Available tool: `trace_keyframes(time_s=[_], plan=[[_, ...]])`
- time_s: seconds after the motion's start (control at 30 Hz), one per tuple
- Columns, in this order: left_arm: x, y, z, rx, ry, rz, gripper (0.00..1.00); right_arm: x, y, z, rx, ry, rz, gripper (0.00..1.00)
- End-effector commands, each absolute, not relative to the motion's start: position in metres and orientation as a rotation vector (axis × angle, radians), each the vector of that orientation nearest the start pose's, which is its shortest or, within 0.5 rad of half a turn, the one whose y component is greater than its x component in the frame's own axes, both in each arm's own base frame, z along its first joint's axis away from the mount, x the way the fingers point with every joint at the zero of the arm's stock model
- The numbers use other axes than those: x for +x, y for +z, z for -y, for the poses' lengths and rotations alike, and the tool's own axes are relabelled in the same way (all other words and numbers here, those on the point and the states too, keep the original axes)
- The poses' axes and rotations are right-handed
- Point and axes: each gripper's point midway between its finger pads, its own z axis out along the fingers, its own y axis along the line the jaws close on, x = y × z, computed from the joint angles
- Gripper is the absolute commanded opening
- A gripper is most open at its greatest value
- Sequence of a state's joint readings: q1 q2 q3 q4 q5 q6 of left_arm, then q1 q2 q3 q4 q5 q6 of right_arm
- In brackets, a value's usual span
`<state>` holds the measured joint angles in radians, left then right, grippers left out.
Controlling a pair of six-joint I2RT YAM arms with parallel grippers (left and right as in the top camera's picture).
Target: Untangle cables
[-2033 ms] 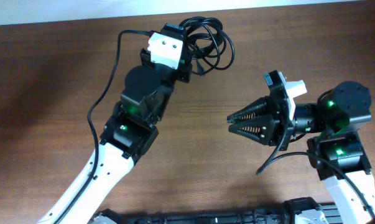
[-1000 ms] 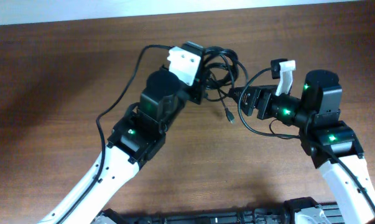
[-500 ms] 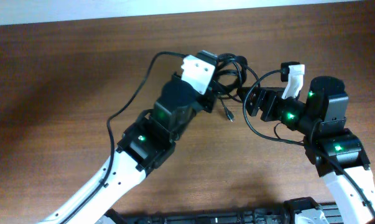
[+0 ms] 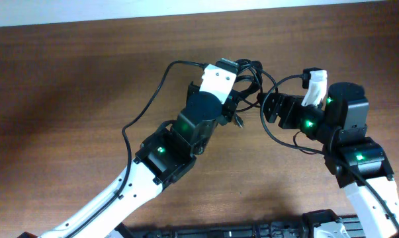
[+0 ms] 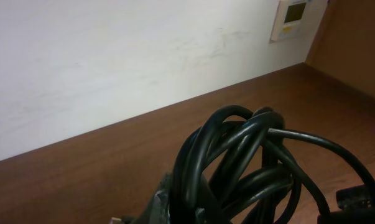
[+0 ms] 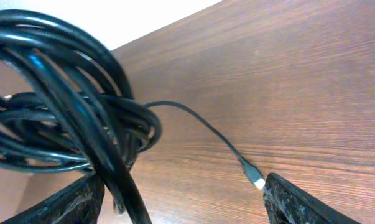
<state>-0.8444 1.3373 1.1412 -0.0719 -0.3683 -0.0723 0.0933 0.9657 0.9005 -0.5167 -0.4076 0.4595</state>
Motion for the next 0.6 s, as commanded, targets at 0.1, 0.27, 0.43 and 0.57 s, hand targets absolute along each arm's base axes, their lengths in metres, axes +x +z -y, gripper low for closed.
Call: trace_keyframes(time_s=[0.1, 0.27, 0.43, 0.57], plan=[[0.324, 0.326, 0.303, 0.492, -0.395, -1.756, 0.00, 0.306, 0.242, -0.077, 0.224, 0.606, -2.200, 0.80], [0.318, 0.326, 0.310, 0.511, -0.409, -1.753, 0.00, 0.306, 0.242, -0.077, 0.224, 0.607, -2.200, 0.80], [0.319, 0.325, 0.309, 0.507, -0.403, -1.754, 0.00, 0.306, 0.241, -0.077, 0.224, 0.606, -2.201, 0.80], [0.320, 0.326, 0.306, 0.499, -0.380, -1.752, 0.00, 0.305, 0.233, -0.065, 0.276, 0.523, -2.227, 0.80]])
